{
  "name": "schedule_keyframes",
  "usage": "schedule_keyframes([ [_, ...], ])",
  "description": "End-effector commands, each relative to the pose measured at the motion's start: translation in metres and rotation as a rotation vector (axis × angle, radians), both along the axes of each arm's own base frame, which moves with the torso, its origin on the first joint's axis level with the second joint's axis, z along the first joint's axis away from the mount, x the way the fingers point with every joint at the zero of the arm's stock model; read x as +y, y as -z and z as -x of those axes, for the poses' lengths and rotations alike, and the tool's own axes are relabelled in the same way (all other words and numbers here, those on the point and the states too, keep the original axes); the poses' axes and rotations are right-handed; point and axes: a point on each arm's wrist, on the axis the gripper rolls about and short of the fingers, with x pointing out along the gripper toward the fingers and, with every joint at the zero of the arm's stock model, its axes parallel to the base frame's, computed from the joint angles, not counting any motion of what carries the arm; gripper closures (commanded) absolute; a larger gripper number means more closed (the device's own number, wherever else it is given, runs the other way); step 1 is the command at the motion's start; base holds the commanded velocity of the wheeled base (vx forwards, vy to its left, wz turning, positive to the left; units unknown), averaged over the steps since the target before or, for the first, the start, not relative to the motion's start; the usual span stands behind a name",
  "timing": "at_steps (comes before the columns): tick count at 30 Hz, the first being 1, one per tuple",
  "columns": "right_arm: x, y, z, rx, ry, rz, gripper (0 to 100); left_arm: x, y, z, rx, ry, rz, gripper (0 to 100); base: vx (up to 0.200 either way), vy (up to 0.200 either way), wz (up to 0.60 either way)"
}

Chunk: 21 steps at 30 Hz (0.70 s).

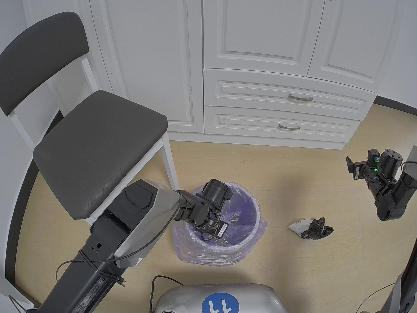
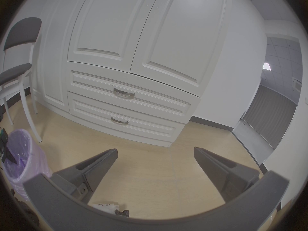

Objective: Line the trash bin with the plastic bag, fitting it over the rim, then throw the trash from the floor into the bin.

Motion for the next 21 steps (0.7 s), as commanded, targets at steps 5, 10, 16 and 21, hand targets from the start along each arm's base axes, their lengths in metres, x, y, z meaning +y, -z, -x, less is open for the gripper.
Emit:
schedule_keyframes([
  [5,-0.001,-0.001,0.0,-0.002,0.0,0.001,0,0.0,-0.037,0.004,-0.1,-0.074,0.003,100,0.0,0.0,0.0],
  [10,0.0,-0.001,0.0,-0.004,-0.001,0.001,0,0.002,-0.051,0.01,-0.13,-0.073,0.022,100,0.0,0.0,0.0],
  [16,-0.001,-0.002,0.002,-0.004,0.0,0.001,0,0.006,-0.061,0.015,-0.138,-0.071,0.029,100,-0.133,-0.033,0.0],
  [21,0.0,-0.003,0.002,-0.006,-0.001,0.001,0,0.007,-0.068,0.011,-0.184,-0.08,0.07,100,-0.2,-0.2,0.0],
])
